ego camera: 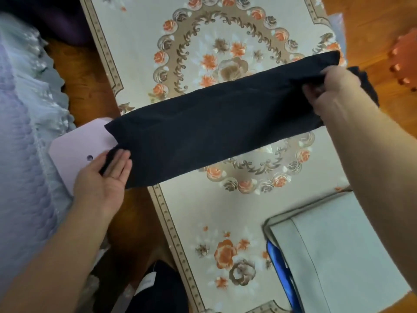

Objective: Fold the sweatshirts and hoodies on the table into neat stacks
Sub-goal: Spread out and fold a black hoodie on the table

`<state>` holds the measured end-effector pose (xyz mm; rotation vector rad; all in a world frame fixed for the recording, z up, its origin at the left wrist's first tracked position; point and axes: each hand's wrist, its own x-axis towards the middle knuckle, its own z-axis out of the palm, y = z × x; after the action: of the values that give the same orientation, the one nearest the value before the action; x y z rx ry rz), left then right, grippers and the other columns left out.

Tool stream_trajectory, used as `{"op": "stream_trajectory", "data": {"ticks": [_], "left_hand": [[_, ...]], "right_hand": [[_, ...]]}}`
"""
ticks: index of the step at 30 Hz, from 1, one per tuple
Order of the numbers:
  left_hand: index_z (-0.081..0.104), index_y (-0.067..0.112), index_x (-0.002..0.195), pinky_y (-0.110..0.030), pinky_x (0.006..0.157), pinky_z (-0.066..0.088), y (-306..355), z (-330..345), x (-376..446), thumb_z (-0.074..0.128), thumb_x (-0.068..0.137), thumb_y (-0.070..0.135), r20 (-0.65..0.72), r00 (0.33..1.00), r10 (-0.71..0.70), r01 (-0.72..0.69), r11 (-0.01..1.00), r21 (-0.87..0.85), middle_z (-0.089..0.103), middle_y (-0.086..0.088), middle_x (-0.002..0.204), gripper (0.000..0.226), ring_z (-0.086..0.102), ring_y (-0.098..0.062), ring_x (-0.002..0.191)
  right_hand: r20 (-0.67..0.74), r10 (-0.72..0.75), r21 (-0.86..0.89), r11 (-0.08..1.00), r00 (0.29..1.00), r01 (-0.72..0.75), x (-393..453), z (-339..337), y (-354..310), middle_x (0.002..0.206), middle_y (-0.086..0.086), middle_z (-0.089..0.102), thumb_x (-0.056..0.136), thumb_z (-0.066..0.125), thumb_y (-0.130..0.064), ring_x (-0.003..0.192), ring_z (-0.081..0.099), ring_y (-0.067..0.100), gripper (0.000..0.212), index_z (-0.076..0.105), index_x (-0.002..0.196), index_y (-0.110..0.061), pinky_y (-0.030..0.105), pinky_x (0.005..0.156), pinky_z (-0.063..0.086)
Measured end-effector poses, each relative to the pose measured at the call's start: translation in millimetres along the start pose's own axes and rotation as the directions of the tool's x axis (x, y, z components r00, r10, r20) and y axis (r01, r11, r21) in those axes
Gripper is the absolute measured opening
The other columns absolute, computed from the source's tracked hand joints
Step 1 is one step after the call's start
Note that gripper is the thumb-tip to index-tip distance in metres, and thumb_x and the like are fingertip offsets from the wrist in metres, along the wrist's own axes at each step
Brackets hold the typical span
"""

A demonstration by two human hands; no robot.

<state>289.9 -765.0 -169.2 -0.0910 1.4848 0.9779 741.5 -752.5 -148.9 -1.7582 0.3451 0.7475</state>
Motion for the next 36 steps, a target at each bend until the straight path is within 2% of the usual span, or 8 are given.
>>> {"op": "stream_trajectory", "data": {"ticks": [4,7,10,13,23,29,33,36], "left_hand": [[0.034,0.028,0.157,-0.040,0.115,0.040,-15.7,23.3,28.5,0.045,0.108,0.027,0.093,0.985,0.148,-0.173,0.891,0.419,0.047,0.001,0.155,0.051,0.048,-0.019,0.140],[0.033,0.038,0.156,-0.034,0.115,0.033,-58.0,34.3,9.6,0.052,0.105,0.025,0.462,0.813,0.355,-0.565,0.288,0.773,0.035,0.013,0.160,0.057,0.032,-0.005,0.145],[0.027,0.034,0.160,-0.044,0.126,0.018,-110.7,56.4,7.8,0.045,0.105,0.037,0.869,0.485,0.099,-0.797,-0.360,0.486,0.019,0.002,0.169,0.058,0.011,-0.018,0.157],[0.010,0.033,0.163,-0.052,0.128,0.008,-146.7,104.4,23.8,0.033,0.107,0.045,0.925,0.378,-0.047,-0.754,-0.595,0.278,0.003,-0.009,0.172,0.062,-0.001,-0.032,0.158],[-0.016,0.034,0.160,-0.059,0.125,-0.003,-148.1,141.1,85.9,0.008,0.103,0.061,0.831,0.532,-0.164,-0.583,-0.783,0.219,-0.019,-0.015,0.168,0.068,-0.018,-0.040,0.154],[0.030,0.020,0.157,-0.049,0.109,0.040,-110.8,137.9,75.1,0.049,0.100,0.046,0.873,0.485,0.057,-0.604,-0.700,0.381,0.052,-0.010,0.138,0.066,0.051,-0.029,0.126],[0.052,0.019,0.134,-0.041,0.091,0.049,-76.3,136.0,81.1,0.049,0.102,0.046,0.803,0.594,0.047,-0.595,-0.646,0.478,0.062,-0.002,0.116,0.042,0.062,-0.021,0.105],[0.052,0.022,0.125,-0.037,0.076,0.051,-50.1,130.5,83.2,0.046,0.102,0.052,0.701,0.710,-0.076,-0.574,-0.639,0.512,0.063,0.004,0.096,0.038,0.063,-0.019,0.088]], "right_hand": [[0.210,-0.204,-0.446,0.850,0.956,0.279,15.1,13.7,35.7,0.105,-0.004,0.061,0.095,0.061,-0.033,0.101,0.062,0.013,0.032,0.059,0.123,-0.017,0.033,0.089,0.057],[0.441,-0.554,-0.642,0.355,0.706,0.680,15.6,-10.4,57.5,0.109,-0.004,0.057,0.095,0.051,-0.034,0.101,0.052,0.011,0.024,0.059,0.114,-0.022,0.026,0.092,0.041],[0.532,-0.592,-0.713,0.074,0.606,0.697,31.9,-36.5,70.3,0.147,0.008,0.047,0.101,0.046,-0.036,0.137,0.038,0.025,0.043,0.052,0.139,-0.017,0.035,0.115,0.027],[0.530,-0.566,-0.807,-0.108,0.631,0.581,52.2,-48.0,69.7,0.167,0.011,0.016,0.106,0.034,-0.047,0.153,0.009,0.034,0.058,0.030,0.158,-0.023,0.046,0.125,0.005],[0.488,-0.257,-0.872,-0.119,0.834,0.474,119.9,-34.7,74.3,0.170,-0.002,-0.003,0.098,0.020,-0.071,0.155,0.002,0.028,0.075,-0.002,0.161,-0.036,0.051,0.125,0.004],[0.648,-0.426,-0.740,-0.156,0.631,0.654,118.2,-32.9,44.8,0.167,0.006,0.017,0.087,0.047,-0.062,0.151,0.016,0.034,0.092,0.010,0.161,-0.023,0.050,0.124,0.013],[0.748,-0.264,-0.663,-0.346,0.610,0.664,117.3,-10.1,15.1,0.130,0.014,0.050,0.077,0.063,-0.029,0.122,0.044,0.039,0.075,0.039,0.148,-0.025,0.053,0.108,0.036],[0.726,-0.245,-0.687,-0.285,0.642,0.668,104.0,-9.5,5.9,0.105,0.011,0.051,0.080,0.059,-0.001,0.110,0.052,0.039,0.046,0.060,0.125,-0.012,0.045,0.095,0.045]]}}
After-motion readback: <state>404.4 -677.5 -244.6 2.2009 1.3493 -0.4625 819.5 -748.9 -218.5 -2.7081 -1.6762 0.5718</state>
